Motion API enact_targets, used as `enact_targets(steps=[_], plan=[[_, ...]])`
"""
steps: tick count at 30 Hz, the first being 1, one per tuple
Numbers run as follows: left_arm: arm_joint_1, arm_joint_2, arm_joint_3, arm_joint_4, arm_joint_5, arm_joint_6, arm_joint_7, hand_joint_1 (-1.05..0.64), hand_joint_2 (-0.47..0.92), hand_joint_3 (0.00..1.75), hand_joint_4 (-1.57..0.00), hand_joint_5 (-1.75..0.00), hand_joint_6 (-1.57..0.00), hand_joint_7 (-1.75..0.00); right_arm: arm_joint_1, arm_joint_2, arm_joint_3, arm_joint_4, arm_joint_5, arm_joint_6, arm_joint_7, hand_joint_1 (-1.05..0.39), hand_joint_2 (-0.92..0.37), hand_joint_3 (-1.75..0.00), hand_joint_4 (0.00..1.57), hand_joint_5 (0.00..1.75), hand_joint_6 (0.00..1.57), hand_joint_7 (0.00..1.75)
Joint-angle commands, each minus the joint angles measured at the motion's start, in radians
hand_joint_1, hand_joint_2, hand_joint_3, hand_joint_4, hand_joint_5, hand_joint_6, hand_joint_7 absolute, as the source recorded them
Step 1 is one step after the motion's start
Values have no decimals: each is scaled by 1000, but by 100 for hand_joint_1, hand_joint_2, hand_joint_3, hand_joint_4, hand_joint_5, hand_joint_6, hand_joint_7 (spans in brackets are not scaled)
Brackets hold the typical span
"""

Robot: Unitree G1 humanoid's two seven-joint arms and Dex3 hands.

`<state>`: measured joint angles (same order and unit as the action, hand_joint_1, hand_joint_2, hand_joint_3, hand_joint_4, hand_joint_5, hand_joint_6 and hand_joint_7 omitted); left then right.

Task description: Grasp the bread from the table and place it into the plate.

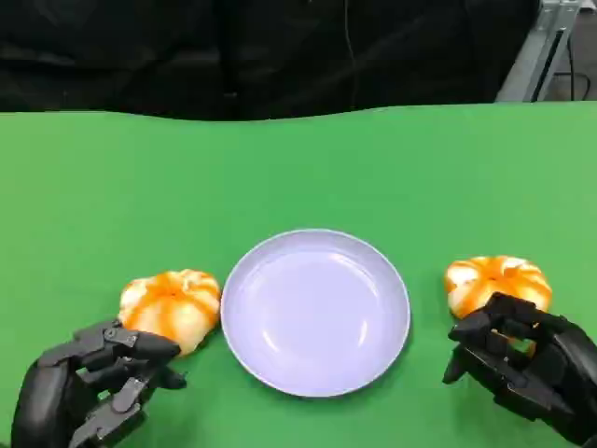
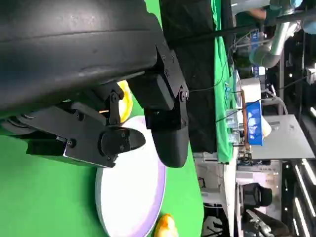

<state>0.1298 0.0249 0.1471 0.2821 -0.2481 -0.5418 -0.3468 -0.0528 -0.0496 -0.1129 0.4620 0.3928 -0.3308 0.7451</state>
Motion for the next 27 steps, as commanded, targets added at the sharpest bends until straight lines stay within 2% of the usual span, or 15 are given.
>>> enact_targets(steps=[1,20,25,27], plan=[[1,9,9,3,-6,-5,6,1,92,45,-89,-106,-104,-69,-11,-17,-14,7,0,-9,0,-8,-92,-30,57,155,72,98],[-1,4,12,6,3,-20,18,1,92,44,-86,-104,-102,-68,-9,-16,-12,0,1,-3,-3,-7,-92,-32,57,154,72,99],[-4,3,13,13,8,-35,19,-4,92,35,-86,-85,-101,-52,-11,-16,-12,3,0,-5,-4,-7,-92,-32,57,155,72,99],[-5,6,13,17,25,-53,26,-9,92,27,-88,-70,-106,-32,-12,-15,-13,4,1,-4,-4,-7,-92,-32,57,156,72,99]])
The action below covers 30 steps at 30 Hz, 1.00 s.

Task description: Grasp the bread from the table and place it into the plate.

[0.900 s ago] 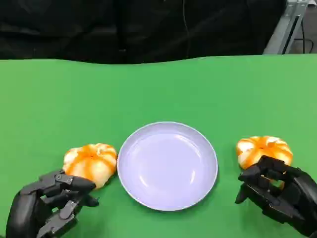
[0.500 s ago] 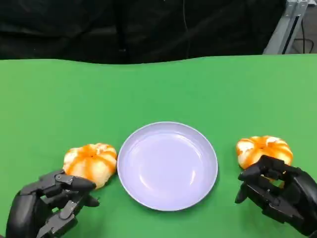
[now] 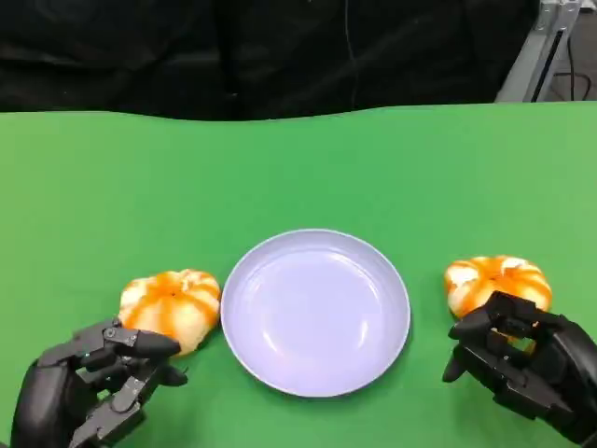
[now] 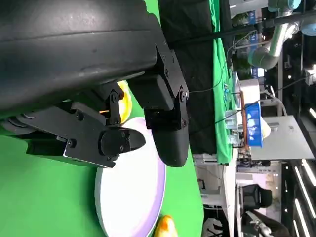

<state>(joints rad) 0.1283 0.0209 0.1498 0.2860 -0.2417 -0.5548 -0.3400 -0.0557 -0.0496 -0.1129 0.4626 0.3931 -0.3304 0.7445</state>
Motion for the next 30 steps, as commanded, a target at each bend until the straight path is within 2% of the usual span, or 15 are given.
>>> enact_targets(steps=[1,3,6,12,13,15,16,20,24,30], plan=[[-4,11,10,13,25,-48,22,-11,92,22,-90,-58,-107,-19,-8,-15,-12,2,0,-3,-5,-8,-92,-32,57,156,72,100],[-4,12,10,13,29,-54,25,-14,92,19,-93,-41,-106,-6,-7,-15,-12,-1,-2,-3,-8,-8,-91,-32,57,156,72,100],[-2,10,11,9,28,-59,27,-17,92,15,-94,-24,-98,-1,-6,-16,-11,-3,0,1,-6,-8,-92,-33,57,156,71,100],[1,16,11,3,36,-76,26,-18,92,10,-87,-11,-82,0,-8,-17,-12,2,-1,-3,-4,-8,-91,-33,57,155,71,101],[-3,29,13,24,71,-125,31,-33,92,10,-82,-6,-72,0,-8,-16,-12,2,0,-3,-3,-6,-92,-34,57,155,71,100],[-8,47,16,54,140,-212,51,-35,92,10,-81,-6,-70,0,-7,-16,-11,-1,0,0,-5,-6,-92,-34,57,154,71,100],[-11,53,17,66,170,-248,65,-42,92,10,-79,-4,-68,0,-6,-15,-11,-3,0,1,-7,-7,-91,-34,57,154,72,100],[-16,61,14,92,234,-318,116,-48,92,9,-77,-2,-66,0,-6,-16,-10,-5,-2,3,-10,-8,-91,-34,58,154,72,100],[-28,79,50,121,466,-459,274,-55,92,8,-73,0,-67,0,-7,-15,-11,-1,1,3,-9,-8,-91,-34,58,154,72,100],[-27,123,61,111,742,-483,489,-61,92,11,-68,0,-64,0,-5,-16,-10,-2,-1,-1,-8,-8,-91,-35,58,154,72,100]])
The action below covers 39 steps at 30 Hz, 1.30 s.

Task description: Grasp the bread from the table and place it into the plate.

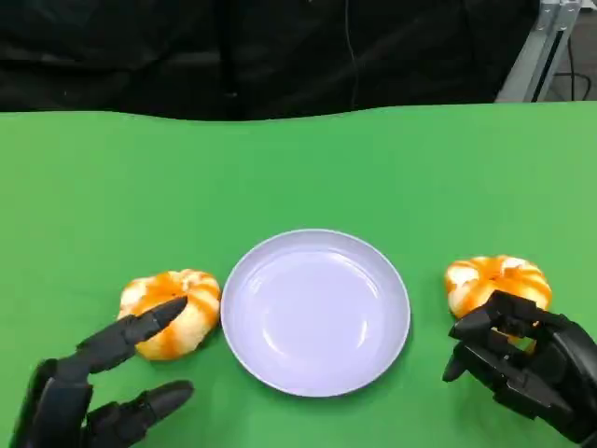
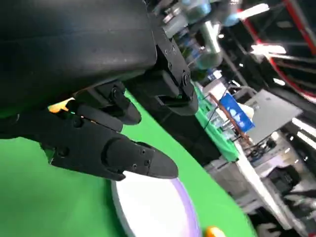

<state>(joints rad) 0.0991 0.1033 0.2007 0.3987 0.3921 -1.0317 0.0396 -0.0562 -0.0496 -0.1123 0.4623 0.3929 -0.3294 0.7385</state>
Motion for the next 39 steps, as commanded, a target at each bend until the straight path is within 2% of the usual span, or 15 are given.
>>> enact_targets(steps=[1,7,15,16,17,19,26,39], plan=[[6,49,8,-11,162,10,151,-64,92,13,-66,0,-62,0,-6,-16,-12,2,2,-3,2,-8,-91,-35,58,154,72,100],[5,98,-39,-18,355,74,365,-68,92,14,-61,0,-59,0,-7,-16,-12,4,1,-5,1,-7,-91,-34,58,152,72,99],[5,149,-117,-14,361,113,463,-68,92,15,-61,0,-59,0,-7,-16,-12,4,1,-5,1,-7,-91,-34,58,152,73,98],[6,155,-129,-36,453,200,527,-68,92,15,-61,0,-59,0,-9,-15,-11,7,0,-6,1,-7,-91,-34,58,152,73,98],[6,160,-142,-52,523,270,580,-71,92,15,-51,0,-54,0,-10,-14,-11,9,-1,-7,1,-8,-91,-34,58,152,73,98],[3,172,-171,-68,600,370,645,-74,92,15,-44,0,-48,0,-12,-13,-10,11,-1,-4,0,-9,-91,-34,59,153,73,99],[-37,223,-260,-39,570,469,658,-75,92,15,-35,0,-36,0,-15,-7,-8,18,4,-7,6,-8,-91,-35,57,155,71,99],[-60,275,-344,-27,515,530,681,-75,92,16,-33,0,-35,0,-16,-5,-9,25,1,-20,8,-7,-92,-33,57,154,71,100]])
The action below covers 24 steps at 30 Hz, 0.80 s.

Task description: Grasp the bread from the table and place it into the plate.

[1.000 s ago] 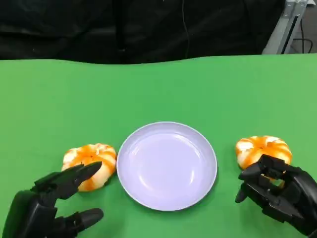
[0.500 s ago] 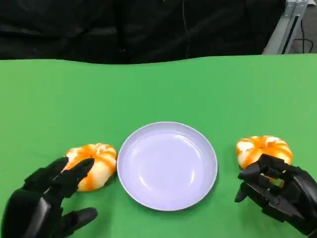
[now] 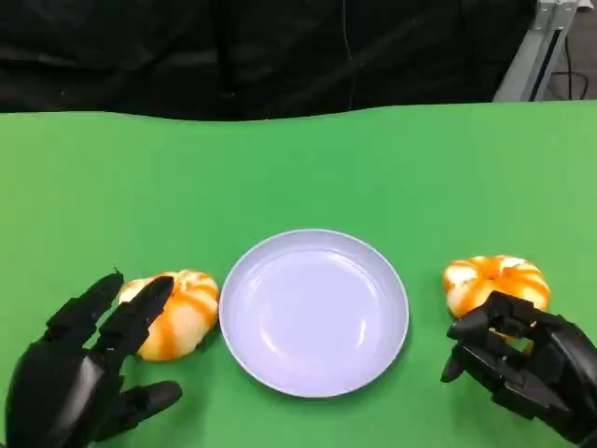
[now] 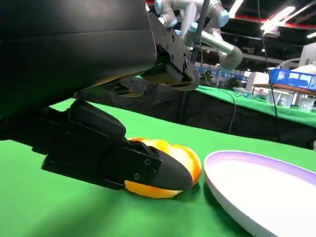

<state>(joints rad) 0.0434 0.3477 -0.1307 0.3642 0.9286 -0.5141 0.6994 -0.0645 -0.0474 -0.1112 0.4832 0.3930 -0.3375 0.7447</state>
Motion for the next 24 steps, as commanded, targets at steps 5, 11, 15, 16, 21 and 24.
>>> enact_targets(steps=[5,11,15,16,21,24], plan=[[-35,32,-37,53,-47,11,12,-75,92,16,-33,0,-35,0,-4,-9,-9,-4,1,-7,0,-7,-92,-33,57,154,71,100],[-112,28,-91,188,-90,-16,23,-71,92,14,-35,-1,-38,-1,6,-16,-10,-19,2,1,-1,-6,-92,-34,57,155,71,100],[-130,32,-108,226,-104,-29,39,-69,92,13,-35,0,-38,-1,8,-18,-10,-21,2,8,-2,-6,-92,-35,57,155,71,100],[-134,33,-112,235,-109,-31,41,-69,92,13,-35,0,-38,-1,8,-18,-10,-19,3,6,-1,-6,-91,-34,57,155,71,100],[-151,36,-124,260,-128,-39,37,-69,92,12,-35,0,-39,-1,5,-14,-11,-12,4,1,1,-7,-91,-33,58,154,72,99],[-153,38,-127,265,-130,-41,40,-69,92,11,-35,0,-39,-1,5,-14,-11,-12,4,1,2,-7,-92,-33,59,153,73,98]])
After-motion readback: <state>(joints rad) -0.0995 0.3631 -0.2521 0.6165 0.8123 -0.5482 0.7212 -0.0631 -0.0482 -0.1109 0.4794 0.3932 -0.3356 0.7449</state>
